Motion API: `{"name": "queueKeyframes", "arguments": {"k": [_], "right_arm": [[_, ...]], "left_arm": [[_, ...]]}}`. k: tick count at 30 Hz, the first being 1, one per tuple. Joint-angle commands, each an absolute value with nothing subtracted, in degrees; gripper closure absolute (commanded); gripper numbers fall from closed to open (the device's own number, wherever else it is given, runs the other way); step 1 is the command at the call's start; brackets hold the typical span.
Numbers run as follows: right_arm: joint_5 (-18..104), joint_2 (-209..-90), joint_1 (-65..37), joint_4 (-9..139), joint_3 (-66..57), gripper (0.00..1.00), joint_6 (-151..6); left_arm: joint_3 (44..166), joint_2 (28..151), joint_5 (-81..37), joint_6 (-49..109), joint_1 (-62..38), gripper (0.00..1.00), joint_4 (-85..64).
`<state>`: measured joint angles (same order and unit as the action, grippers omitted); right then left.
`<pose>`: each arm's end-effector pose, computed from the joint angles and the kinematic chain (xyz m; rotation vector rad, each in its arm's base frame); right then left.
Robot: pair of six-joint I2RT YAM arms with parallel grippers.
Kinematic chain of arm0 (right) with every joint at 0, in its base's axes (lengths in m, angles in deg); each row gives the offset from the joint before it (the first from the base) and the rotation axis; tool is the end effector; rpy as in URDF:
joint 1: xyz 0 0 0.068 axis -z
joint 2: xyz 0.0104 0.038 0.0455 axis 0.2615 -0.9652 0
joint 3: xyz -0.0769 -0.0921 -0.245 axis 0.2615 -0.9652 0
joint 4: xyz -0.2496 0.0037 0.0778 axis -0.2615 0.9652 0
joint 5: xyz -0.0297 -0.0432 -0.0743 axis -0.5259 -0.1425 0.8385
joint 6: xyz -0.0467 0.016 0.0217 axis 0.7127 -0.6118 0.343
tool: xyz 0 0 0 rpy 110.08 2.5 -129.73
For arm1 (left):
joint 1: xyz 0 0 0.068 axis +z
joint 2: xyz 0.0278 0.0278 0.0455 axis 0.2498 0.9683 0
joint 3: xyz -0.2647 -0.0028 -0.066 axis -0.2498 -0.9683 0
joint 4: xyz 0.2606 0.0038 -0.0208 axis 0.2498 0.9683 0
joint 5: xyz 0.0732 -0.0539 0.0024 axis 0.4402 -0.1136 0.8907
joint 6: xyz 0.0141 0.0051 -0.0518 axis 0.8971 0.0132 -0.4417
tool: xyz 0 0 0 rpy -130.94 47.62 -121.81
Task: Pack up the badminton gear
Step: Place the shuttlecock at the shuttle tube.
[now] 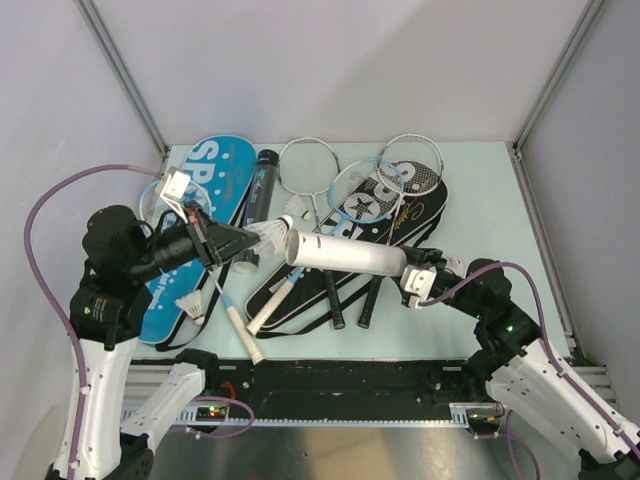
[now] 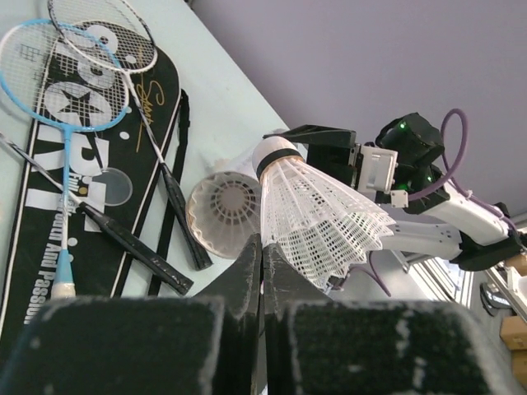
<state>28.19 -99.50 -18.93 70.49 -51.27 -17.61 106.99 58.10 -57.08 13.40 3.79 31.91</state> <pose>0.1146 0.0943 0.2849 -1.3271 1.0719 0.1566 0.1018 -0.0441 0.4539 0.3113 1.8137 -1.1404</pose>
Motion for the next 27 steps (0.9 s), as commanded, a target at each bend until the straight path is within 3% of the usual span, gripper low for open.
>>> {"name": "queueKeyframes", "arguments": {"k": [1, 27], "right_arm": [[27.13, -97.14, -15.95, 68.92, -48.9, 0.55, -15.75], [19.24, -99.62, -14.64, 68.96, -43.85, 0.56, -12.09]], "left_arm": [[108.24, 57.41, -61.47, 11.89, 4.18, 1.0, 32.58], [100.81, 62.29, -67.74, 10.62, 1.56, 1.0, 32.57]]}}
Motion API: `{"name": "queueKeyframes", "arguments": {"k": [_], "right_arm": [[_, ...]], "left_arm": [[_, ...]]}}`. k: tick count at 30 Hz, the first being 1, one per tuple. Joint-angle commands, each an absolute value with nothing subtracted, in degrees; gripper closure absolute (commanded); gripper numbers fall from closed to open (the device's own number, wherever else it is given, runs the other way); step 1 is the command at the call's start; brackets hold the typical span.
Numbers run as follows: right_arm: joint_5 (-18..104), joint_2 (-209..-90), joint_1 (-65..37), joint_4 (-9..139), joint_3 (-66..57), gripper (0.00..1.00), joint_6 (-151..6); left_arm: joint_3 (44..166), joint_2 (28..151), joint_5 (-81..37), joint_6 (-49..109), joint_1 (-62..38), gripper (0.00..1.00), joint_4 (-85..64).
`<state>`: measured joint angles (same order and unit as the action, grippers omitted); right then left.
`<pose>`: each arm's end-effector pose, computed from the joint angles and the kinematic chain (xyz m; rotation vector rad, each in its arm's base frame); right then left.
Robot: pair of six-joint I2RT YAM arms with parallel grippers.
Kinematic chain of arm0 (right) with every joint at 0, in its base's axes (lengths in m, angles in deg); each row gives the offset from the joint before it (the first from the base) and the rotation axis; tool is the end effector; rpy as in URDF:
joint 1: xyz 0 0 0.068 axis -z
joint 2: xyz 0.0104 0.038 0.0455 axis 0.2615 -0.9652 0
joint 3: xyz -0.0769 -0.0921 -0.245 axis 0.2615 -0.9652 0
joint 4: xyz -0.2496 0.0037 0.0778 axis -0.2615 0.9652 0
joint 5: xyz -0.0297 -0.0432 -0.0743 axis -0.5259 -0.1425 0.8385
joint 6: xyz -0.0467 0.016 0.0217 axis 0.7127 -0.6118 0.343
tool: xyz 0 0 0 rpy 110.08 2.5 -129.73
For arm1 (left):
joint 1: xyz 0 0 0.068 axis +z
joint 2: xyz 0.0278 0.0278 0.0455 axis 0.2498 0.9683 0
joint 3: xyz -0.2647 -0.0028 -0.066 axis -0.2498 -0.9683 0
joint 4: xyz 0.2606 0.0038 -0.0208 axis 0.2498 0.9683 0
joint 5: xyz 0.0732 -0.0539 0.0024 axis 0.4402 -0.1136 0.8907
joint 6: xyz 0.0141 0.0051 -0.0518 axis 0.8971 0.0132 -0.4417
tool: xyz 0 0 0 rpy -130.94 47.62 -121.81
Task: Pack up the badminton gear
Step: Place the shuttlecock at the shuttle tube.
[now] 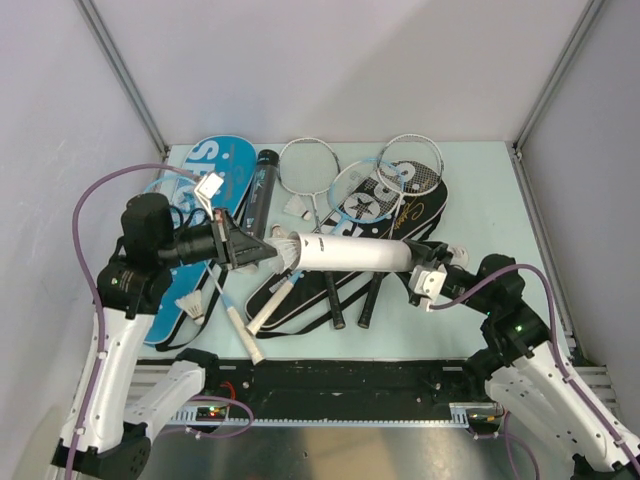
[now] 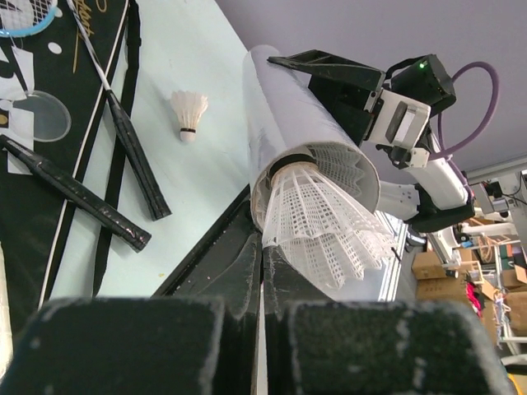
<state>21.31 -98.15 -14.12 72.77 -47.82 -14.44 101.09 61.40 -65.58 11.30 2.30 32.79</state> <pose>0.1119 0.0830 0.3049 -1.3397 0.9793 0.1389 0.1276 -0.0562 0.4178 0.3418 1.9871 -1.3475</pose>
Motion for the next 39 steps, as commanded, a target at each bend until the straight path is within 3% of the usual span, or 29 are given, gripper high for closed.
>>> {"name": "queueKeyframes", "arguments": {"k": [1, 18, 28, 39], "right_arm": [[18.85, -100.09, -14.73, 68.87, -43.72, 0.56, -11.69], [19.42, -105.7, -17.84, 65.44, -42.89, 0.58, -10.11], [19.39, -106.59, -19.42, 65.32, -42.89, 0.59, -10.26], [21.01, -105.38, -19.42, 66.11, -42.89, 0.59, -10.41]], "left_arm": [[100.9, 62.64, -67.57, 10.75, 1.42, 1.0, 32.57], [99.79, 66.82, -61.9, 12.28, -1.69, 1.0, 32.64], [99.82, 68.3, -56.12, 14.31, -2.32, 0.9, 32.62], [100.24, 64.96, -54.52, 14.39, -2.32, 0.57, 32.61]]}}
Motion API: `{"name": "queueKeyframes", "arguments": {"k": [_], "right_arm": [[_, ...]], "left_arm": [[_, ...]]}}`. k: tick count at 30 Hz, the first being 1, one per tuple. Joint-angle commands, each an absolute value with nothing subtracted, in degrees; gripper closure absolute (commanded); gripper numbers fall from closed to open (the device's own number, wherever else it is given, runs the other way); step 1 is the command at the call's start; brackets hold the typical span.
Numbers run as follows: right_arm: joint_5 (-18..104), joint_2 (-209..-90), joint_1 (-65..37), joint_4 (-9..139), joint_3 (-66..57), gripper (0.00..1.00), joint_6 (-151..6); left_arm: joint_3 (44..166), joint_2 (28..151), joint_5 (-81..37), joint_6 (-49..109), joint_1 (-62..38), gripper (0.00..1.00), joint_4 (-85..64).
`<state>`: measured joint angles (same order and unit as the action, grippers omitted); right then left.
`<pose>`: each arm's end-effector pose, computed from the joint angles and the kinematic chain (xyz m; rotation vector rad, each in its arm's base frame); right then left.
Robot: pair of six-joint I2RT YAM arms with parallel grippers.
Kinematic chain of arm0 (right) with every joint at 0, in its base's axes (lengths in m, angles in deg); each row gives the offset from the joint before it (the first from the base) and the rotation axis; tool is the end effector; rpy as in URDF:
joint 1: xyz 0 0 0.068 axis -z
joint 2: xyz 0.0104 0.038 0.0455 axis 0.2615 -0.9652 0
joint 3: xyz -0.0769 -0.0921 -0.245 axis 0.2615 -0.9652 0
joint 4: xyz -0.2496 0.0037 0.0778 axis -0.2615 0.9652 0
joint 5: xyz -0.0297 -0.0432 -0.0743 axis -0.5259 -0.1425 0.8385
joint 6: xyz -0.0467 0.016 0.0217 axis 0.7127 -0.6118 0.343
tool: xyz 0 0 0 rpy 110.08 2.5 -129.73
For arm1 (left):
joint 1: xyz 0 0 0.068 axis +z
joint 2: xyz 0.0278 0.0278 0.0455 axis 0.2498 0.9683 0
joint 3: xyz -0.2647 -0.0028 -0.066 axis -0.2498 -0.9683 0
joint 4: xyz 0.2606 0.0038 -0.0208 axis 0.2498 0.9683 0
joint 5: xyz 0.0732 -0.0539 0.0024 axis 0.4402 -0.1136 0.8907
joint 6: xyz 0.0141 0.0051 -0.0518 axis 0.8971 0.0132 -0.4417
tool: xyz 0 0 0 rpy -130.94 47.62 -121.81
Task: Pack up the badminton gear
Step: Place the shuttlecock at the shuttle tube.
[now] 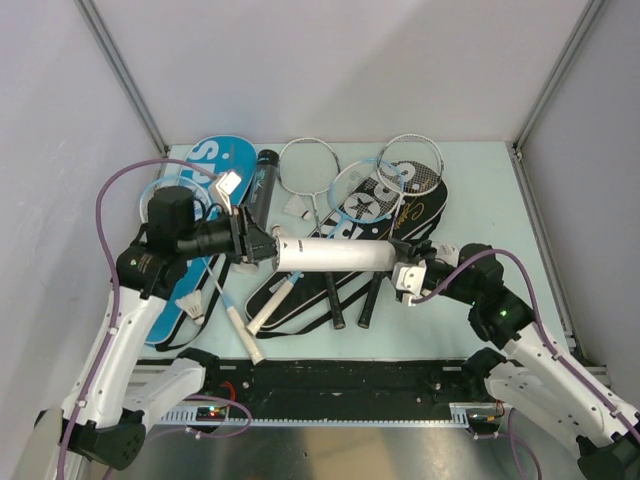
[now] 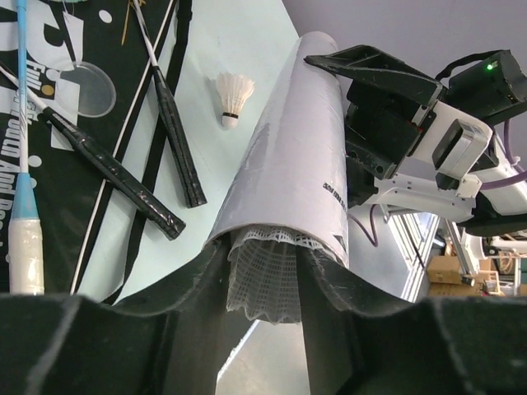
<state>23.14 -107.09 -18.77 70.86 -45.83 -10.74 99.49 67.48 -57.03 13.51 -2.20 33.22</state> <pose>0.1296 0.1073 0.2998 -1.4441 0.9694 0.1555 0.1590 -0.0732 0.3926 0.2891 2.1344 -1.2458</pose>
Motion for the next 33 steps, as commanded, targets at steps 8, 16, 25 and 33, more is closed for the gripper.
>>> {"name": "queueKeyframes", "arguments": {"k": [8, 16, 25, 33], "right_arm": [[21.8, -104.71, -17.97, 65.9, -42.89, 0.59, -11.09], [21.23, -104.1, -17.62, 65.65, -42.89, 0.6, -12.65], [19.74, -104.13, -17.8, 63.63, -42.9, 0.6, -15.08], [20.24, -106.96, -19.02, 56.97, -43.11, 0.61, -17.79]], "left_arm": [[101.71, 62.67, -50.41, 14.5, -2.2, 0.46, 34.03], [102.63, 62.54, -44.8, 17.04, -2.15, 0.36, 34.9], [101.01, 64.29, -46.91, 19.98, -2.27, 0.34, 34.87], [99.99, 66.56, -45.54, 19.98, -4.16, 0.34, 33.49]]}}
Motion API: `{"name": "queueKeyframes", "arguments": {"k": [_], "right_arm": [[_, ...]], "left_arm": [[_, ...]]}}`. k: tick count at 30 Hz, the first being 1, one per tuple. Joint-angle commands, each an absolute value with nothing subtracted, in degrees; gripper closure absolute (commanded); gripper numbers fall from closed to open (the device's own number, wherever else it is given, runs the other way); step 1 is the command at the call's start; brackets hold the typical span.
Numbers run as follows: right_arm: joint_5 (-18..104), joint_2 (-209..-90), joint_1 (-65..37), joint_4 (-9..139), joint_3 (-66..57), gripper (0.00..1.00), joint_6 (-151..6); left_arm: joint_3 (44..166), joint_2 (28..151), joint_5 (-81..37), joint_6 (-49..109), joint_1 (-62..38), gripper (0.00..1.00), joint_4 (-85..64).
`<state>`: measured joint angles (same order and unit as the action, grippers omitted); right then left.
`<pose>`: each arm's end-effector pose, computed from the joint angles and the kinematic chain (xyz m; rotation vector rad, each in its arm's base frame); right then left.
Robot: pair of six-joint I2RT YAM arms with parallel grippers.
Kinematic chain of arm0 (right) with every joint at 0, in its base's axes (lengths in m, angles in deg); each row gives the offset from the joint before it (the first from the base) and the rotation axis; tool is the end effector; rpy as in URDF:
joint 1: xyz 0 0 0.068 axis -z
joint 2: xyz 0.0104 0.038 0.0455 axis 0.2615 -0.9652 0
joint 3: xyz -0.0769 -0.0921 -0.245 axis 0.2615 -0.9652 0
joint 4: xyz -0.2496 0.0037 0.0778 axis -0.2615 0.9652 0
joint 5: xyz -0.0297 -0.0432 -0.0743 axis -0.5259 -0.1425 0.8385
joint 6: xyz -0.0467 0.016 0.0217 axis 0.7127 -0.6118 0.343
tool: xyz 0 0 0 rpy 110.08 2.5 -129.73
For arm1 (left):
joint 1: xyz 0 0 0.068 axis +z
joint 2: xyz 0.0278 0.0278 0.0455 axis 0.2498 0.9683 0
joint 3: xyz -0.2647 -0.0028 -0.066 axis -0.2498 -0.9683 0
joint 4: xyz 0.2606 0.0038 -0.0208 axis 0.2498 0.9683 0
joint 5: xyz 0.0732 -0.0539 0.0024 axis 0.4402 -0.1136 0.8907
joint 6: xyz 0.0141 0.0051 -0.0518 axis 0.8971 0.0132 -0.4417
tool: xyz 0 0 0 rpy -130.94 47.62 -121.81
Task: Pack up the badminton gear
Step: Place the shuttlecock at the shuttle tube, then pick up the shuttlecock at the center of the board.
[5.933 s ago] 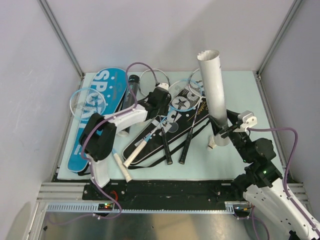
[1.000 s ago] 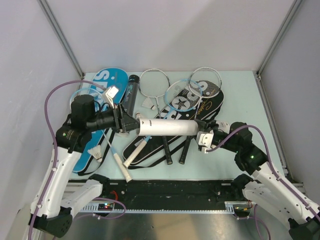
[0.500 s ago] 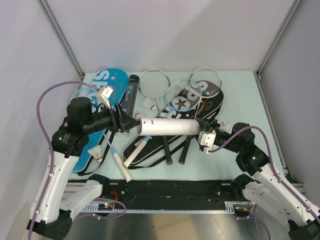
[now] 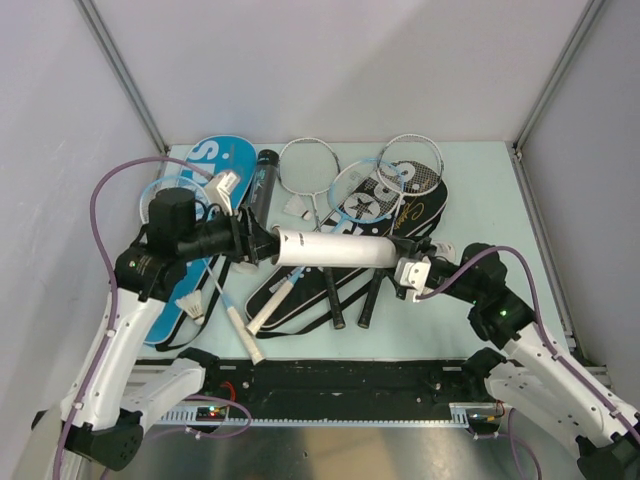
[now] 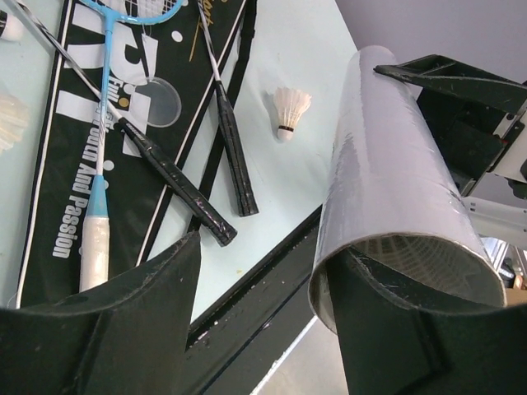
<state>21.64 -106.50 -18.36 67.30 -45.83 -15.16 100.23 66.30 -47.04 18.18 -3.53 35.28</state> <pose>0.1287 0.1063 0.3078 -1.3766 0.9552 0.2051 0.1540 -0.0707 0.3947 0.2787 2.1240 -1.0342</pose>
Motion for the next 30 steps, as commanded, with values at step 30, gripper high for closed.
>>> {"name": "queueKeyframes", "arguments": {"k": [30], "right_arm": [[28.94, -101.06, -17.37, 56.91, -44.37, 0.61, -36.61]], "left_arm": [[118.29, 86.97, -24.85, 26.45, 4.24, 0.26, 28.99]]}}
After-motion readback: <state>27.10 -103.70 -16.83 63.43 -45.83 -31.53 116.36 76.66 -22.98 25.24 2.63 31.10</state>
